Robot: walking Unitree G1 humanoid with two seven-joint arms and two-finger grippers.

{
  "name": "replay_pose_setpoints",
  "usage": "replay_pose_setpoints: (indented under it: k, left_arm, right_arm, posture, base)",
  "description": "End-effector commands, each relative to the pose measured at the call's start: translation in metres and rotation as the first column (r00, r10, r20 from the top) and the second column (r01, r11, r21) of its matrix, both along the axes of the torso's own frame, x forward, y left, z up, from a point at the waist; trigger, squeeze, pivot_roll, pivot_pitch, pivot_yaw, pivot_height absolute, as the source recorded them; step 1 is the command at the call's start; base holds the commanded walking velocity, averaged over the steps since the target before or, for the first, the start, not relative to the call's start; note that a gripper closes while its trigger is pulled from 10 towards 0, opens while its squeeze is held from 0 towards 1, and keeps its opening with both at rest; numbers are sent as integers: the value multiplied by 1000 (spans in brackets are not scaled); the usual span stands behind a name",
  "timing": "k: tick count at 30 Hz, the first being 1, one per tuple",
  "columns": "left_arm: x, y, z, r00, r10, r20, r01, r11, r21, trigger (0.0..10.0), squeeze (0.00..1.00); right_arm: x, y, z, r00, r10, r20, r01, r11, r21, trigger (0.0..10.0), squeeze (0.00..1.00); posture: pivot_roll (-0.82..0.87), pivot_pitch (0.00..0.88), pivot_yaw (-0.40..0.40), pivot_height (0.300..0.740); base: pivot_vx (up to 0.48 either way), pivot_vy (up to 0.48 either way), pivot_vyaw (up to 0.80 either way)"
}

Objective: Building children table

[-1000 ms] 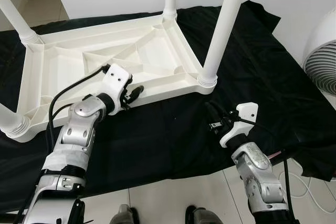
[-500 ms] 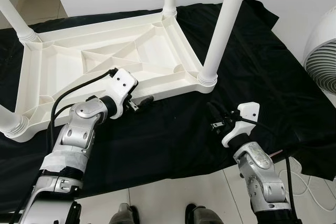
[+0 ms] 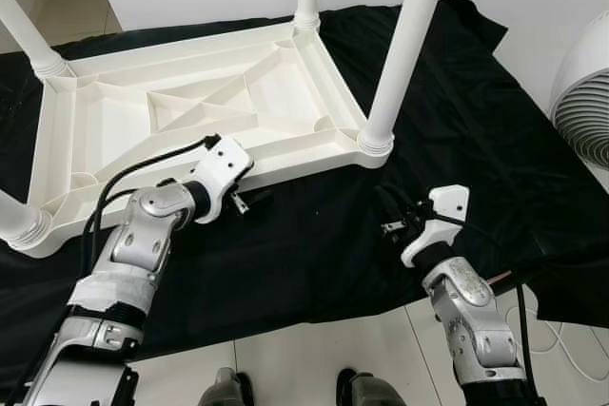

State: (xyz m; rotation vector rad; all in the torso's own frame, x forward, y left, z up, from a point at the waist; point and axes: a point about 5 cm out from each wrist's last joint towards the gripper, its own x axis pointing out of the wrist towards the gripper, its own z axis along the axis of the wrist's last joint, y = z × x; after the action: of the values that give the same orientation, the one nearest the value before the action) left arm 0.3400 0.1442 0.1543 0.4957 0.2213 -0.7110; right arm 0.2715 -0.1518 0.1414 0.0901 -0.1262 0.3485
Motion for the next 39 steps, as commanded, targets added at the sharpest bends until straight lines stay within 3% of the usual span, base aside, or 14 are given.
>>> replay_pose_setpoints:
  k: [1, 2, 3, 4, 5, 12, 17, 23, 28, 33, 34, 36, 37, 39]
  left_arm:
    - [3, 6, -10, 994, 108, -22, -107, 993, 40, 10000, 0]
    - [6, 6, -11, 988, 153, -31, -152, 988, 39, 6510, 0]
    - [6, 6, -11, 988, 153, -31, -152, 988, 39, 6510, 0]
    - [9, 7, -10, 979, 202, -30, -201, 979, 28, 4353, 0]
    - [12, 7, -8, 971, 238, -21, -238, 971, 12, 0, 0]
    - [13, 5, 0, 957, 290, 18, -289, 957, -12, 0, 0]
    - [4, -21, 16, 953, 292, 80, -287, 955, -71, 0, 0]
    - [0, -35, 18, 952, 291, 97, -284, 955, -82, 0, 0]
    - [-7, -72, 22, 949, 278, 149, -263, 958, -114, 0, 0]
    - [-10, -76, 23, 955, 257, 151, -240, 963, -122, 0, 0]
    - [-17, -78, 22, 969, 191, 155, -174, 978, -116, 10000, 0]
    - [-23, -79, 21, 977, 141, 157, -125, 986, -110, 10000, 0]
    - [-28, -78, 21, 982, 119, 149, -102, 988, -118, 10000, 969]
    - [-32, -79, 22, 985, 95, 143, -78, 990, -119, 10000, 1000]
  right_arm:
    - [-1, 2, -1, 1000, 3, -4, -3, 1000, 0, 10000, 0]
    - [0, 3, 0, 1000, 2, -2, -2, 1000, -1, 10000, 0]
    - [0, 3, 0, 1000, 2, -2, -2, 1000, -1, 10000, 0]
    - [0, 3, 0, 1000, 2, 0, -2, 1000, -1, 10000, 0]
    - [0, 3, 0, 1000, 1, 1, -1, 1000, 0, 10000, 0]
    - [0, 3, 0, 1000, -6, 0, 6, 1000, 1, 10000, 0]
    - [0, 5, -1, 1000, -7, -1, 7, 1000, 3, 10000, 0]
    - [0, 6, -1, 1000, -4, -1, 4, 1000, 4, 10000, 0]
    - [3, 9, 0, 1000, 1, 3, -1, 1000, 5, 10000, 0]
    - [3, 9, 0, 1000, 0, 5, 0, 1000, 3, 10000, 0]
    - [3, 9, 0, 1000, -2, 5, 2, 1000, 3, 10000, 0]
    - [2, 9, -1, 1000, -3, 6, 3, 1000, 3, 10000, 0]
    - [2, 9, -1, 1000, -5, 5, 5, 1000, 2, 10000, 0]
    - [2, 9, -2, 1000, -6, 4, 6, 1000, 2, 10000, 0]
  posture:
    - [-109, 153, 73, 740]
    - [-109, 153, 73, 740]
    - [-109, 153, 73, 740]
    - [-109, 153, 73, 740]
    - [-112, 151, 76, 740]
    - [-112, 151, 76, 740]
    - [-110, 154, 77, 740]
    - [-107, 153, 73, 740]
    - [-103, 149, 71, 740]
    - [-103, 149, 75, 740]
    - [-103, 148, 77, 740]
    - [-103, 148, 77, 740]
    - [-103, 148, 77, 740]
    - [-103, 148, 77, 740]
  base:
    - [0, 0, 0]
    - [0, 0, 0]
    - [0, 0, 0]
    - [0, 0, 0]
    - [0, 0, 0]
    - [0, 0, 0]
    - [0, 0, 0]
    - [0, 0, 0]
    - [0, 0, 0]
    - [0, 0, 0]
    - [0, 0, 0]
    - [0, 0, 0]
    - [0, 0, 0]
    - [0, 0, 0]
